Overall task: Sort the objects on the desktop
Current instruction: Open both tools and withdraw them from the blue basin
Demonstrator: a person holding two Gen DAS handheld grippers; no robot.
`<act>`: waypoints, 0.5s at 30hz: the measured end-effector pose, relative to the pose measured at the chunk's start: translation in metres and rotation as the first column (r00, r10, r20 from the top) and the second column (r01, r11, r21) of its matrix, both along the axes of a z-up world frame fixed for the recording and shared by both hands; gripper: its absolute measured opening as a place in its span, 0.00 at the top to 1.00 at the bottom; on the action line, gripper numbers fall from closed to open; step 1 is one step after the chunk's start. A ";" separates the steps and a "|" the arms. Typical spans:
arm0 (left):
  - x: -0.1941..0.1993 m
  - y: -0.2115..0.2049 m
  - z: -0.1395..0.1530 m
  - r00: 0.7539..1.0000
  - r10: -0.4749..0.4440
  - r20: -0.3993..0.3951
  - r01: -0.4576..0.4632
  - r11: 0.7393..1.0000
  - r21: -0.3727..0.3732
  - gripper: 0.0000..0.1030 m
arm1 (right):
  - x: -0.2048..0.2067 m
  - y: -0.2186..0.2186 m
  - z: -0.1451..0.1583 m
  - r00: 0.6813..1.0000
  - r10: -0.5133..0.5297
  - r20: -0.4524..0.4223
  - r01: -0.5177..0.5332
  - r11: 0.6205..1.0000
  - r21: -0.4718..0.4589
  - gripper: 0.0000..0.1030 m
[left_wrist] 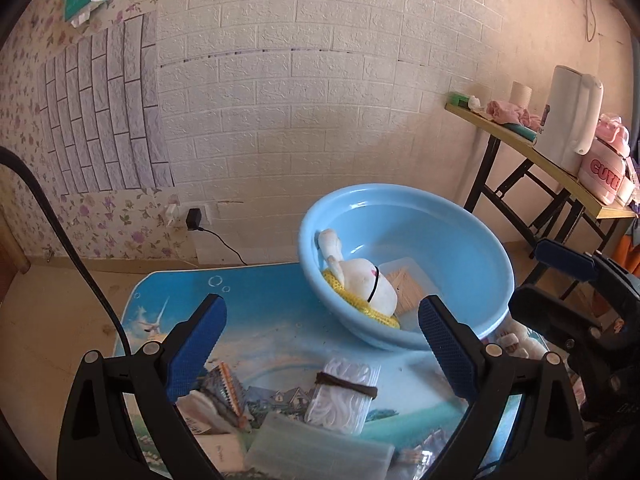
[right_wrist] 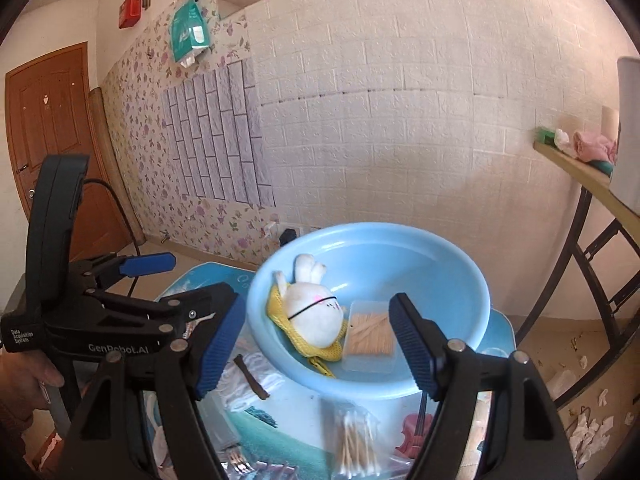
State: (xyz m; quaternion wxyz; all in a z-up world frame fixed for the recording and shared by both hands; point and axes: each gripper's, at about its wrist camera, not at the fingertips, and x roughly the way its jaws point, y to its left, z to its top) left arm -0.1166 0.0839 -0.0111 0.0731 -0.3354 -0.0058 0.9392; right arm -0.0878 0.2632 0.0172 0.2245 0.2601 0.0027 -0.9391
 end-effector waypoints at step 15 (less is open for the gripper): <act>0.114 -0.094 -0.008 0.994 0.088 -0.060 -0.090 0.995 -0.043 0.00 | 0.064 0.014 -0.048 0.980 -0.149 0.132 0.144 0.989 0.042 0.16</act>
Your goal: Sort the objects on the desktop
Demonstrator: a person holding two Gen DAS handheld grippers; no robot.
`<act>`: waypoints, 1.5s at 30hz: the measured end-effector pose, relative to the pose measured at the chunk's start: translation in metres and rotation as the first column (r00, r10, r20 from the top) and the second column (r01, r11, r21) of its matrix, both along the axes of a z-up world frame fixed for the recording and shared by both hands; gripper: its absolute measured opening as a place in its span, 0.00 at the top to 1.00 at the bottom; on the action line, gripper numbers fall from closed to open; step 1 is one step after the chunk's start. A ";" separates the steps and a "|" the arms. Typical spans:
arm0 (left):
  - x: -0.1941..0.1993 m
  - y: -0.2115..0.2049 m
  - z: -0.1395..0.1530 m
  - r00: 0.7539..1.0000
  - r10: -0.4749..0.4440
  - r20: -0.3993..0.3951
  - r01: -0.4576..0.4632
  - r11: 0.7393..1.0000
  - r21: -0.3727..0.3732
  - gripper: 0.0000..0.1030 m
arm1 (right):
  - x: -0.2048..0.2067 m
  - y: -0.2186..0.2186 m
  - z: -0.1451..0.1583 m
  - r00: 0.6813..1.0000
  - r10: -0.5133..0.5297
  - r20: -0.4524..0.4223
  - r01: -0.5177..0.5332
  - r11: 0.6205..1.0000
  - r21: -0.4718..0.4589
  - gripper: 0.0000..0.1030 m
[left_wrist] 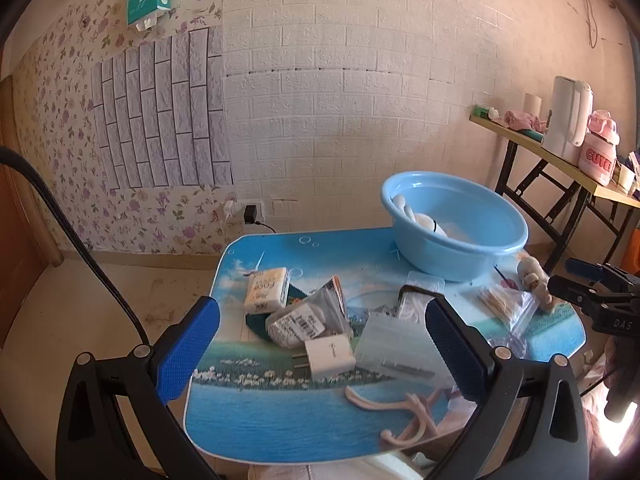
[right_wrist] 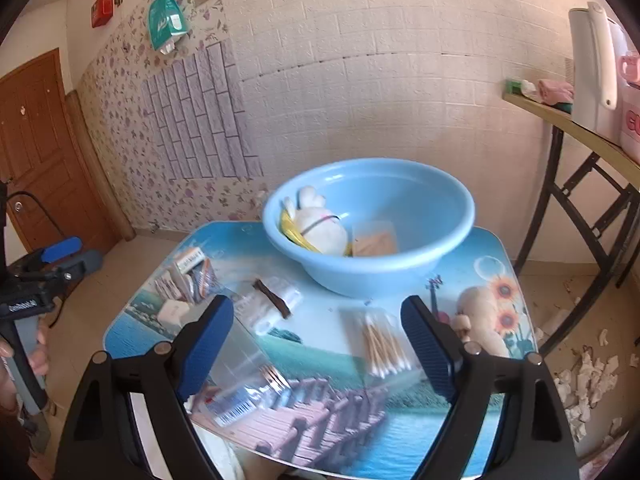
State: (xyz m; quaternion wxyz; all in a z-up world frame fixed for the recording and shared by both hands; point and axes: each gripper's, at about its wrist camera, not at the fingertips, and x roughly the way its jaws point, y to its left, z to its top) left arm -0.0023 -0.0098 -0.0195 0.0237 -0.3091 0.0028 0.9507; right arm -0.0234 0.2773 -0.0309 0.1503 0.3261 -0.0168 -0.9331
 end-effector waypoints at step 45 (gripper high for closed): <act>-0.020 0.039 -0.133 0.951 -0.016 0.308 0.020 1.000 -0.010 0.00 | -0.023 0.007 -0.100 0.982 -0.085 0.167 0.057 0.985 0.165 0.00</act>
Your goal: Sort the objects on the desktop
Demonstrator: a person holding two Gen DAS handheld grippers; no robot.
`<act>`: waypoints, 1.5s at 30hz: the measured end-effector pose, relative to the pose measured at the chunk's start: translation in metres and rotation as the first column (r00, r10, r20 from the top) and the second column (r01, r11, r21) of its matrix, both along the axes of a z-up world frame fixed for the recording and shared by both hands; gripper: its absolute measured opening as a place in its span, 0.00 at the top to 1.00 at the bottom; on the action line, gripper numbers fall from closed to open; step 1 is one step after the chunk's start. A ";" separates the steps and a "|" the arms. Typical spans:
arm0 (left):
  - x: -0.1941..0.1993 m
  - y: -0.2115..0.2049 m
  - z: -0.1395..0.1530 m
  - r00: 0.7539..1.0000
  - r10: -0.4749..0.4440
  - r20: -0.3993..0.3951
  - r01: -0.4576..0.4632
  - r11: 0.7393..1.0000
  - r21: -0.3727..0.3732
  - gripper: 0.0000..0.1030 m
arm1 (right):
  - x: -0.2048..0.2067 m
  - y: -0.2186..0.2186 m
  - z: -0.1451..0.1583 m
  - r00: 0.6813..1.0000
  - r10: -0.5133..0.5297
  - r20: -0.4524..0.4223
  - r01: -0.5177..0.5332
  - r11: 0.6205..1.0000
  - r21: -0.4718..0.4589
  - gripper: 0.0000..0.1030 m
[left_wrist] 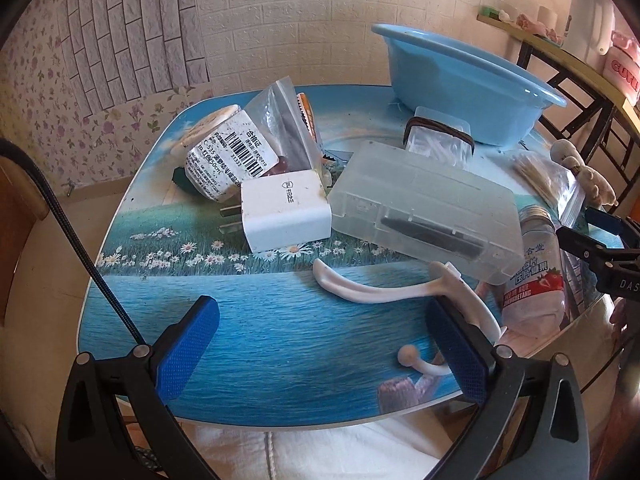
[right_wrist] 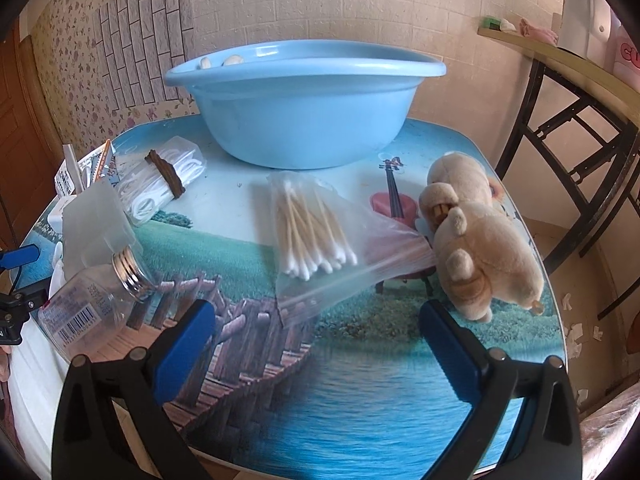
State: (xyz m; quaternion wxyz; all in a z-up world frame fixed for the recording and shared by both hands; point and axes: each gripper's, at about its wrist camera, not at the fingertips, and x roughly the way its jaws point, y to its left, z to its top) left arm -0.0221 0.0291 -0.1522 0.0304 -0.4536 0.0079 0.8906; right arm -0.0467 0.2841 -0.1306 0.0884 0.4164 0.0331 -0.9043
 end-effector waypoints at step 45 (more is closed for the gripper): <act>-0.001 -0.001 0.002 1.000 -0.003 -0.007 0.003 1.000 0.003 0.00 | -0.004 -0.001 0.001 1.000 -0.003 -0.001 0.003 1.000 -0.001 0.00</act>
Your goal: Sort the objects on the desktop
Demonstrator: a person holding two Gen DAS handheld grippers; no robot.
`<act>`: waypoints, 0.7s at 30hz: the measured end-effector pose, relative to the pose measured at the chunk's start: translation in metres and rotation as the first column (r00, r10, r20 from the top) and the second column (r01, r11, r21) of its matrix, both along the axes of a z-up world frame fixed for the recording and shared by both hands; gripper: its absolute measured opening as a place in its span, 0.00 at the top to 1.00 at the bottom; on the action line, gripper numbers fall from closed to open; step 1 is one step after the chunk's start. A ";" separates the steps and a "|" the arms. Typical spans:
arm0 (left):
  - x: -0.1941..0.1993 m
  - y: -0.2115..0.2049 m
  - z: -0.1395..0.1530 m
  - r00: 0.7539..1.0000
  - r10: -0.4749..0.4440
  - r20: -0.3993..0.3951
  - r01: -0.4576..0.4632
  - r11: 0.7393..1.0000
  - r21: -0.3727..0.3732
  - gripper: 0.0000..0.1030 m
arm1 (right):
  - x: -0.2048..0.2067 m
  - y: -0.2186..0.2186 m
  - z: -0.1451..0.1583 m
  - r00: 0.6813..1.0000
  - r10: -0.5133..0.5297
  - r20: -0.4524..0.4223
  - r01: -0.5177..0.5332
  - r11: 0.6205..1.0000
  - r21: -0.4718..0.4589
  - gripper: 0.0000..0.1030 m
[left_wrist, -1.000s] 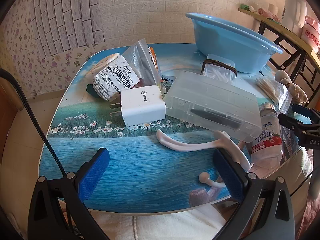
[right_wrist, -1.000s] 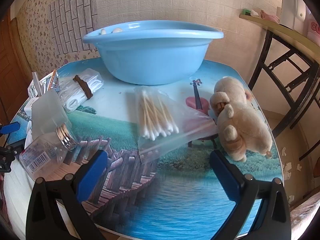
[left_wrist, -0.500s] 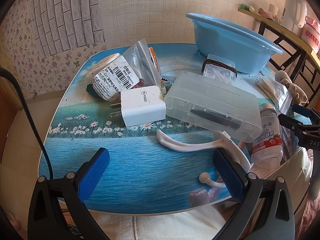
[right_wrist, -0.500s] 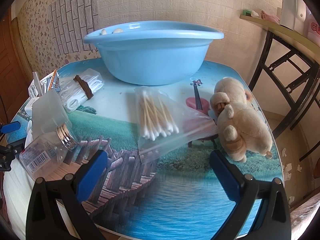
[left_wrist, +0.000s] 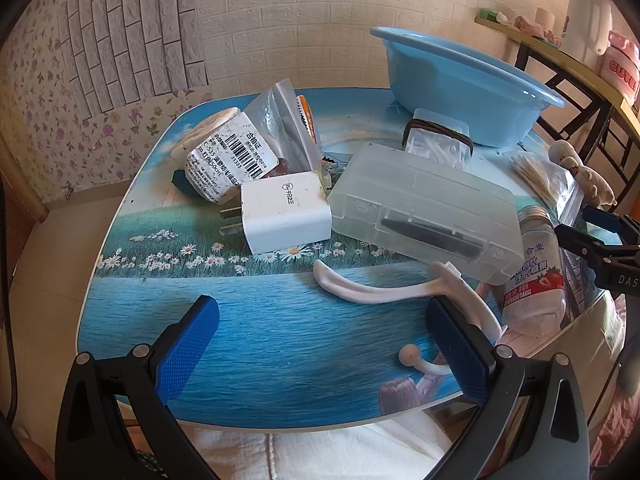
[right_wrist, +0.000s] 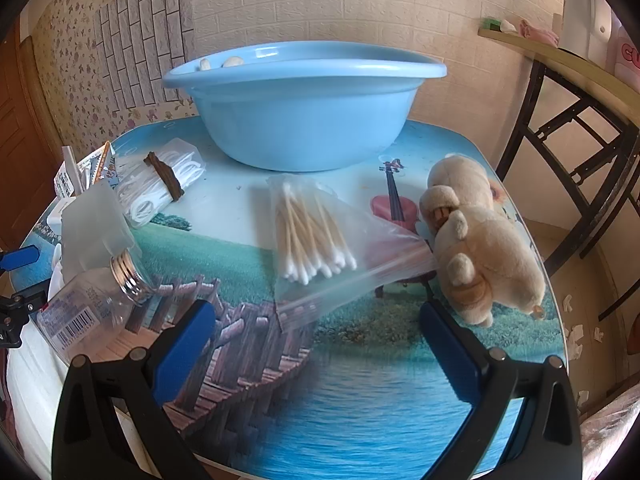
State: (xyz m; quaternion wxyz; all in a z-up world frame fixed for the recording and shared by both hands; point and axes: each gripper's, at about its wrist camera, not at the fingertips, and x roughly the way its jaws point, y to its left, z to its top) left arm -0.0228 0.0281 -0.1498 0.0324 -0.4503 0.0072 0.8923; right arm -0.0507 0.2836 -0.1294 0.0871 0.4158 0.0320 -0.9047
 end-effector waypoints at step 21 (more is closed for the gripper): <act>0.000 -0.001 -0.001 1.000 0.010 -0.005 -0.010 1.000 0.001 0.00 | 0.000 0.000 -0.001 1.000 -0.007 0.002 0.007 1.000 0.001 0.00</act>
